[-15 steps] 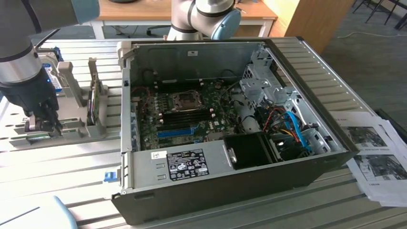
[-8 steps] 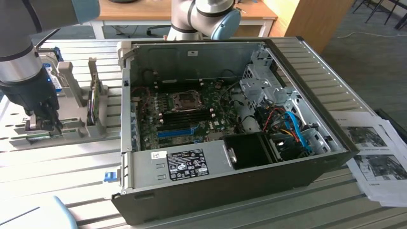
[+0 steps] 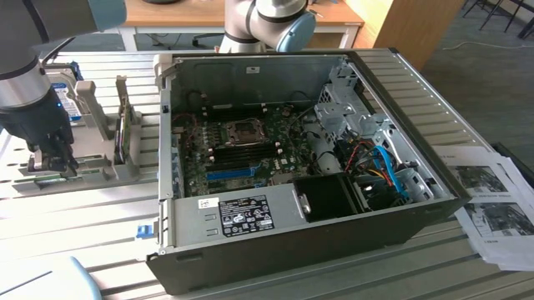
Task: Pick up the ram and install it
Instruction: 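Pick up the ram and move it above insertion slot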
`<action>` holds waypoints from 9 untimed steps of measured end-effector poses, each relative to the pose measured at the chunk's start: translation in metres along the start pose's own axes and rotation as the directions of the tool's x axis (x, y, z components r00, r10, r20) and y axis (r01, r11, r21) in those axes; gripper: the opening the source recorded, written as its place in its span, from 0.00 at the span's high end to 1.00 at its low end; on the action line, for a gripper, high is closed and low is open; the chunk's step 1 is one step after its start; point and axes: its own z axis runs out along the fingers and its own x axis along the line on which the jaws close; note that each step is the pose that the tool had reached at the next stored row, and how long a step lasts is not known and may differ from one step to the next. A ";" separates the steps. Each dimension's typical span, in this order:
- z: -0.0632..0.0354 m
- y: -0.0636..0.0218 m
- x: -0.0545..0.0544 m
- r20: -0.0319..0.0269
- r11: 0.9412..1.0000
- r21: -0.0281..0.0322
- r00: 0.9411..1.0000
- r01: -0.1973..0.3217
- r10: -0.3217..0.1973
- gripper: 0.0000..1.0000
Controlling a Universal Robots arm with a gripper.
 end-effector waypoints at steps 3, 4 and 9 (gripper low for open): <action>0.0006 0.0000 0.000 0.000 1.000 0.000 1.000 0.000 0.000 0.77; 0.0013 0.0000 0.000 0.000 1.000 0.000 1.000 0.000 0.000 0.77; 0.0023 0.0001 -0.001 0.000 1.000 0.000 1.000 0.000 0.000 0.77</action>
